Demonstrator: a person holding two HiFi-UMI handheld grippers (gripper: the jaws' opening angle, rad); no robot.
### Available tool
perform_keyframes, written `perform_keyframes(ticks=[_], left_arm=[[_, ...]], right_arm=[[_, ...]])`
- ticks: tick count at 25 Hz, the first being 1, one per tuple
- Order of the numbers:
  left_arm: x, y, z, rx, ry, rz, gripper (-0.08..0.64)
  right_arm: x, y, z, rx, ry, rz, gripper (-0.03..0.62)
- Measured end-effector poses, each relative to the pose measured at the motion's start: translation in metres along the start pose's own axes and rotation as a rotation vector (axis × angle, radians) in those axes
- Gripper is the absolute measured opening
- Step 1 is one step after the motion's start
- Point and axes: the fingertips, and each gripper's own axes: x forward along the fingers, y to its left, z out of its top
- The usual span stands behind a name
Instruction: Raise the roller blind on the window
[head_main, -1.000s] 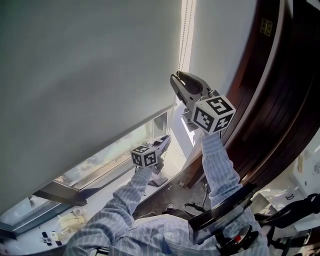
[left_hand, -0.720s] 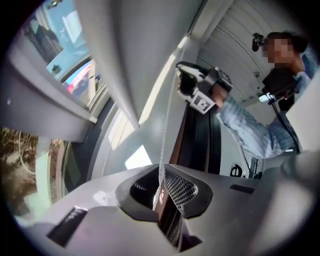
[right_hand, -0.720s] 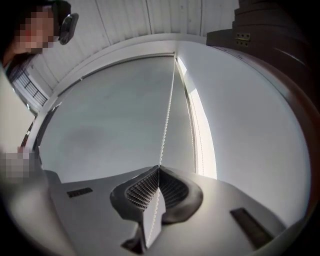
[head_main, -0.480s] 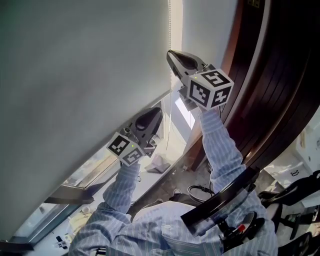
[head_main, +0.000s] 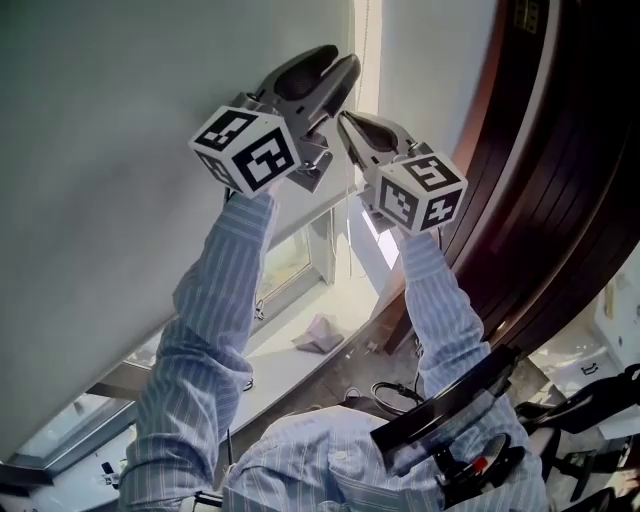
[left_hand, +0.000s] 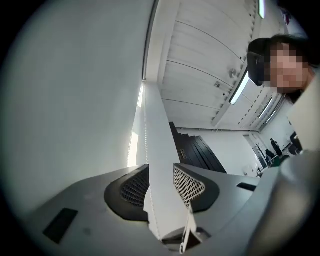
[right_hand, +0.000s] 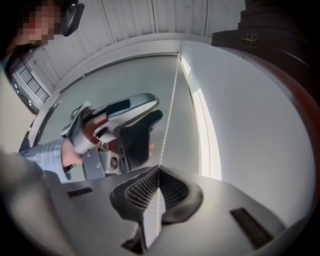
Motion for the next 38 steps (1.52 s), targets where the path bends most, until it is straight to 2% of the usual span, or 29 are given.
perform_keyframes(ticks=[6,7,9,16,22,27,30,35,38], left_arm=[[0.03,0.014,0.011,0.001,0.03,0.017,0.123],[0.03,0.016,0.012,0.0,0.028,0.026,0.108],[0.026,0.021,0.012,-0.012,0.022,0.042,0.034],[0.022,0.022,0.012,-0.037,0.029,0.064,0.014],[0.023,0.019,-0.006,-0.04,0.047,0.052,0.014],[0.013,0.026,-0.042,-0.032,0.134,0.089,0.014],[0.0,0.024,-0.076,-0.077,0.172,0.096,0.012],[-0.04,0.017,-0.144,-0.129,0.261,0.132,0.009],[-0.062,0.011,-0.178,-0.164,0.304,0.147,0.009]], right_arm=[[0.001,0.005,0.002,-0.005,-0.003,0.013,0.006],[0.0,0.005,0.001,-0.002,-0.006,0.012,0.006],[0.0,0.007,0.0,0.004,-0.01,0.013,0.006],[-0.001,0.014,0.002,-0.013,-0.017,0.001,0.006],[-0.004,0.008,-0.007,-0.064,0.008,-0.038,0.006],[-0.005,0.004,-0.041,-0.047,0.073,-0.06,0.006],[-0.009,0.003,-0.071,-0.015,0.099,-0.084,0.006],[-0.024,0.016,-0.134,-0.073,0.196,-0.146,0.006],[-0.03,0.025,-0.176,-0.055,0.26,-0.155,0.006]])
